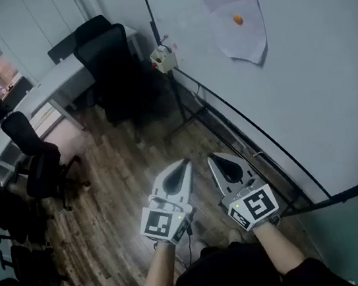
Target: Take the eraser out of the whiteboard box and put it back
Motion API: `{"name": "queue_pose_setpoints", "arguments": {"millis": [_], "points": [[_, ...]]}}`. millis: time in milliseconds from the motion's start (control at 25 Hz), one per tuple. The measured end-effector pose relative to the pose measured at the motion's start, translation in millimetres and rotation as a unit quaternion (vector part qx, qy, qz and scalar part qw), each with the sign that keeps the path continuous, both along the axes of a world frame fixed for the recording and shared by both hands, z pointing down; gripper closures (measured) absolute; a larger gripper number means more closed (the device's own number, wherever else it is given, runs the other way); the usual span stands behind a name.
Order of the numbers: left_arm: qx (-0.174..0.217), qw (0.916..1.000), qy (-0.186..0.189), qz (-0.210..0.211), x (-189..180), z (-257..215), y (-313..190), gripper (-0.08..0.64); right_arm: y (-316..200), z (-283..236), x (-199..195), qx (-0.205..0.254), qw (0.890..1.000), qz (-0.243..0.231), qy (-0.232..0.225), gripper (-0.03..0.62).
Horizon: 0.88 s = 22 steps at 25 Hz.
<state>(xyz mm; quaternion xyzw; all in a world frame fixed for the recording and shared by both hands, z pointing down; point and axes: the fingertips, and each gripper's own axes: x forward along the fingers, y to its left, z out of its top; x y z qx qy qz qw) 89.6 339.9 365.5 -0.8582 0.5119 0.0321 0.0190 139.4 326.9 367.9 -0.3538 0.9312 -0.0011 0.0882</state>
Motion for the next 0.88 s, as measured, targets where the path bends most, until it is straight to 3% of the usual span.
{"name": "queue_pose_setpoints", "arguments": {"millis": [360,560,880], "points": [[0.002,1.0000,-0.009,-0.001,-7,7,-4,0.555,-6,2,-4,0.000,1.000,0.001,-0.001,0.591],[0.000,1.0000,-0.008,-0.003,-8,7,-6,0.555,-3,2,-9,0.002,1.000,-0.020,-0.008,0.591],[-0.005,1.0000,-0.007,-0.004,4,11,-14,0.555,-10,5,8,-0.004,1.000,-0.014,-0.003,0.590]]}}
